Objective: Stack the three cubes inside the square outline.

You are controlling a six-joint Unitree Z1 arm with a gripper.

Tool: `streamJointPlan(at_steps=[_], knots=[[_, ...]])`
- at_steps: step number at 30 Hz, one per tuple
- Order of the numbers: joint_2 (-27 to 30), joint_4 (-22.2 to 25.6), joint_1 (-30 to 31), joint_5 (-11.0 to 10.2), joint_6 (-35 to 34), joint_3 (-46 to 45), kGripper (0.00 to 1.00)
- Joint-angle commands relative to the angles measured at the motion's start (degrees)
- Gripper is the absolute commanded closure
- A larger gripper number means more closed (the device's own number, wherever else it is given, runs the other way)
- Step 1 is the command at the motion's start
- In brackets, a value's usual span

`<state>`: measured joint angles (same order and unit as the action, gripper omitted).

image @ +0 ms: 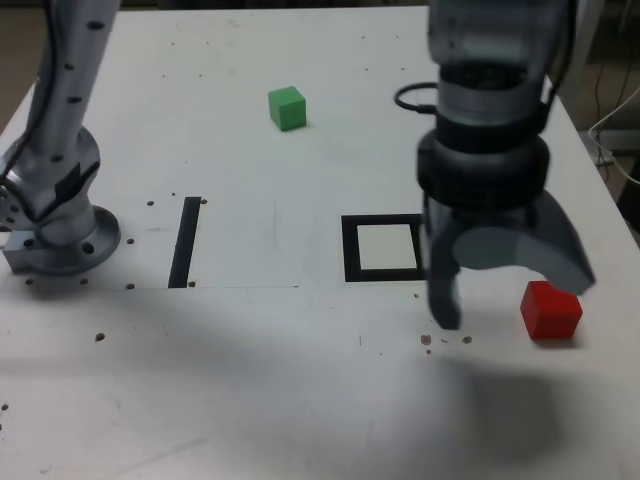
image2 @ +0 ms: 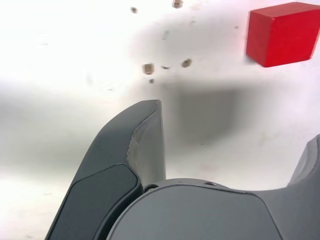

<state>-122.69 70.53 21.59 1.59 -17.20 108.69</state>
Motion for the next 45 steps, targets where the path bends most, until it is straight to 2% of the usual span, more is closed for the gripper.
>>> streamJointPlan(at_steps=[1, 8, 18, 35, 45], knots=[[-1.4, 0.1, -0.2, -0.1, -0.3, 1.6, 0.0], [-5.0, 0.5, -1.9, -0.3, -0.4, 4.7, 0.0], [-7.9, 0.3, -4.0, -1.9, 0.3, 7.9, 0.01], [-11.9, 0.2, -5.3, -1.8, 0.4, 10.7, 0.06], [-13.6, -1.3, -5.6, -1.9, 0.4, 10.8, 0.12]])
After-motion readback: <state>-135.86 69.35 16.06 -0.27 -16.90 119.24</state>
